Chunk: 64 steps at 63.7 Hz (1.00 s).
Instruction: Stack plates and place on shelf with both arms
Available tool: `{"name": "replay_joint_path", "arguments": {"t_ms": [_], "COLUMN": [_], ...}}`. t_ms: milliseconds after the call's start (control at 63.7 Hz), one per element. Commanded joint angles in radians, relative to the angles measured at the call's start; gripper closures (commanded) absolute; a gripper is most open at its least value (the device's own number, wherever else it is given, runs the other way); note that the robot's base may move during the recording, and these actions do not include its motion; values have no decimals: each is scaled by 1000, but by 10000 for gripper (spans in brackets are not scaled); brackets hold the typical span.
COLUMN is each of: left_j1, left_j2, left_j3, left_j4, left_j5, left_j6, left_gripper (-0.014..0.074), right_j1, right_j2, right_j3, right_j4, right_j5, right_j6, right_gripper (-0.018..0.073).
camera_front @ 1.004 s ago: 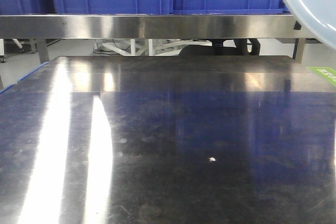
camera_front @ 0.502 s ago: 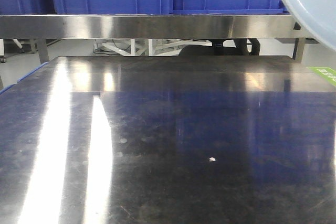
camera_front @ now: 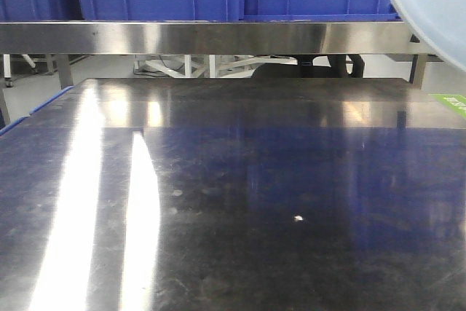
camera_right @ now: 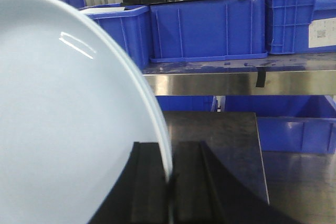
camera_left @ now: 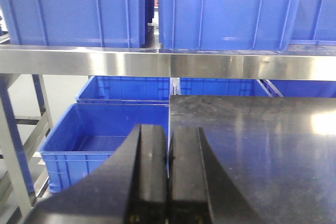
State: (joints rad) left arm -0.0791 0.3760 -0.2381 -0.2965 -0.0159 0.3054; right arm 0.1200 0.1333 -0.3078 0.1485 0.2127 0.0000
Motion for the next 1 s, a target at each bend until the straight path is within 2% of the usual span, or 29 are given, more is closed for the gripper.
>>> {"name": "replay_joint_path", "arguments": {"t_ms": [0, 988], "left_j1": [1, 1], "left_j2": [5, 5], "left_j3": [-30, -30], "left_j4": [-3, -3], "left_j5": [-82, -82], "left_j6": [-2, -2], "left_gripper": [516, 516], "right_j1": [-2, -2], "right_j2": [8, 8], "right_j3": [-30, -30], "right_j4": [10, 10], "right_j5": [-105, -105], "right_j6": [0, 0], "right_gripper": [512, 512]}}
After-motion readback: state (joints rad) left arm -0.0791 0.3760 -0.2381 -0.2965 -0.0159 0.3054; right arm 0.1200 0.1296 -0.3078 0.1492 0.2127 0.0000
